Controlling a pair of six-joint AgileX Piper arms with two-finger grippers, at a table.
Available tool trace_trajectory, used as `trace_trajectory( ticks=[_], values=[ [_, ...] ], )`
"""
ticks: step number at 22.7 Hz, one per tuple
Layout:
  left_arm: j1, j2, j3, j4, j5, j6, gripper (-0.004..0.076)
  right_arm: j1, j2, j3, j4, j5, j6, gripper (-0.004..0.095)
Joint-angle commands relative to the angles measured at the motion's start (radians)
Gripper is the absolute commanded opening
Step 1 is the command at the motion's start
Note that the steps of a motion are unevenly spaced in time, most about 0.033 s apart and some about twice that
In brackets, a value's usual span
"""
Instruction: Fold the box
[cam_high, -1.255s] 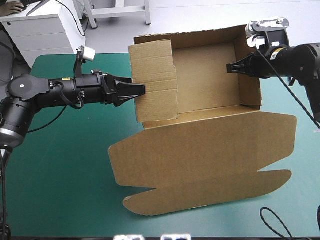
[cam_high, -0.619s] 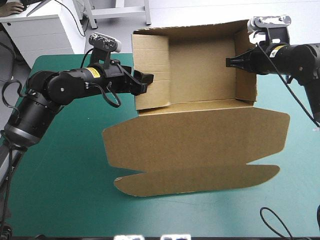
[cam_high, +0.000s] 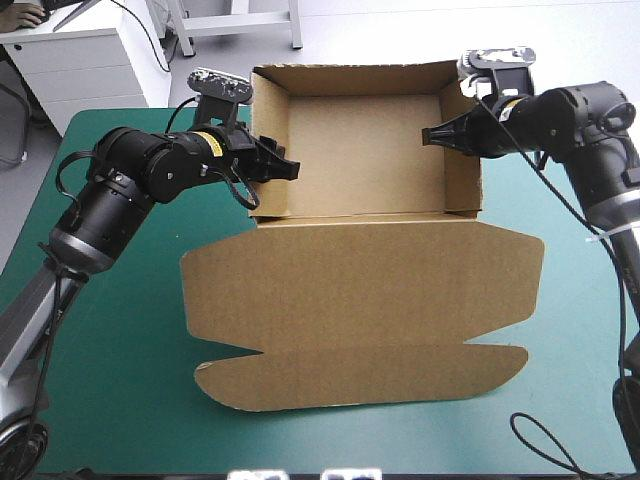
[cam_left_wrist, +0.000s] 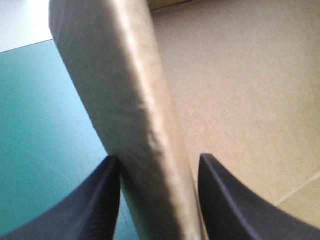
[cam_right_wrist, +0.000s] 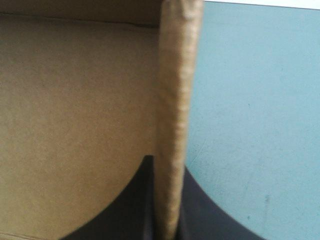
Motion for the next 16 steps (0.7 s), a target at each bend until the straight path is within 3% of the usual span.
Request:
trace_trajectory(
  ticks=[1, 7, 16],
  values=[
    [-0.003, -0.014, -0.034, -0.010, -0.061, -0.006, 0.0185, 0.051, -0.003, -0.034, 0.003, -0.042, 0.011, -0.0012],
    [-0.003, 0.027, -0.034, 0.020, 0.026, 0.028, 0.0021, 0.086, 0.067, -0.034, -0.004, -0.004, 0.015, -0.0012],
    [-0.003, 0.233, -0.032, 0.062, 0.133, 0.092, 0.0011, 0.086, 0.200, -0.034, -0.069, 0.167, 0.002, -0.0012]
  ],
)
